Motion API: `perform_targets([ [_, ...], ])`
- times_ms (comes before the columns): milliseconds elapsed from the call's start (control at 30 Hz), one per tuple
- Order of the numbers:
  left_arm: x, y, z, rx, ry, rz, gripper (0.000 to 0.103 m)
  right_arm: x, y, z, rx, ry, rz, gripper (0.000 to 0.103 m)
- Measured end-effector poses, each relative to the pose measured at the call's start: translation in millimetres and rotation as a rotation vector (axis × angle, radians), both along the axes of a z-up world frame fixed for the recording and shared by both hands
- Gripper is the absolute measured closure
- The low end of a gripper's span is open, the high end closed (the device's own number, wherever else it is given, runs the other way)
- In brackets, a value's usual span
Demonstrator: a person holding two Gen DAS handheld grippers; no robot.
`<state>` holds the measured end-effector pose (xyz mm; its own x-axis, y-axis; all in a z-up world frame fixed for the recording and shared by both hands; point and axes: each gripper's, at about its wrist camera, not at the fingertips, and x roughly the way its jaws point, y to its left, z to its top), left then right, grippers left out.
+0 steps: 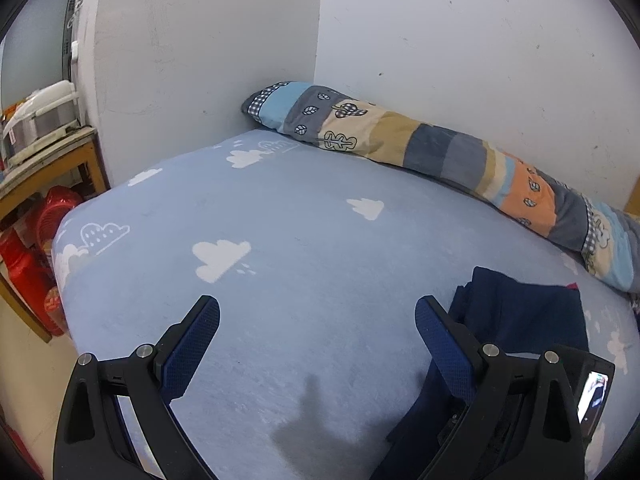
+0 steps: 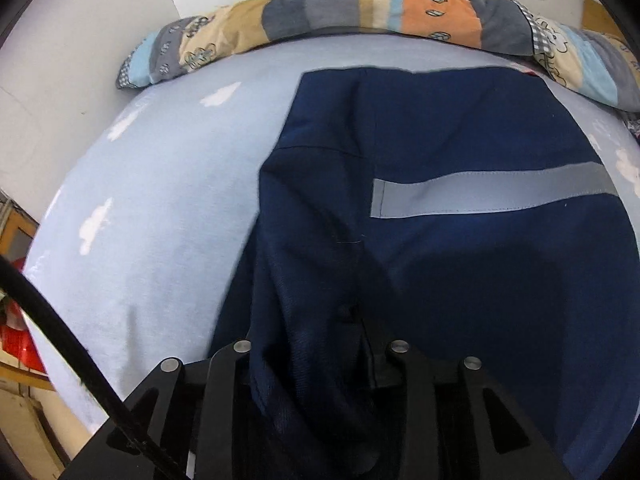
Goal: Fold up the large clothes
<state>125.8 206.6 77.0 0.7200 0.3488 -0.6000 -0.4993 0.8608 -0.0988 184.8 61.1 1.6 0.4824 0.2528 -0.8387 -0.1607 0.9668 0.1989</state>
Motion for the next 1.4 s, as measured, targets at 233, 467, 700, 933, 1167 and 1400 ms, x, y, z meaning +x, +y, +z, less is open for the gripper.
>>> perform_targets([
  [233,-5,4,4,0.001,-0.024,0.023,0.005,-1,-2,2,0.027,-0.018,-0.014,0.069],
  [467,-4,6,2,0.005,-0.014,0.019,0.005,1,15,-12,0.095,0.056,0.169,0.013],
  [700,-9,9,4,-0.019,-0.045,-0.009,0.005,-37,-40,23,0.324,0.034,0.248,0.028],
  [933,-8,-35,6,-0.017,-0.069,-0.200,0.005,-60,-189,75,0.231,-0.112,0.121,0.066],
  [1167,-5,-125,-20,-0.171,-0.007,-0.652,0.005,-61,-262,32,0.196,-0.035,-0.080,0.088],
  [1400,13,-138,-81,0.046,0.287,-0.538,0.005,-74,-228,42,0.125,-0.098,0.036,0.088],
])
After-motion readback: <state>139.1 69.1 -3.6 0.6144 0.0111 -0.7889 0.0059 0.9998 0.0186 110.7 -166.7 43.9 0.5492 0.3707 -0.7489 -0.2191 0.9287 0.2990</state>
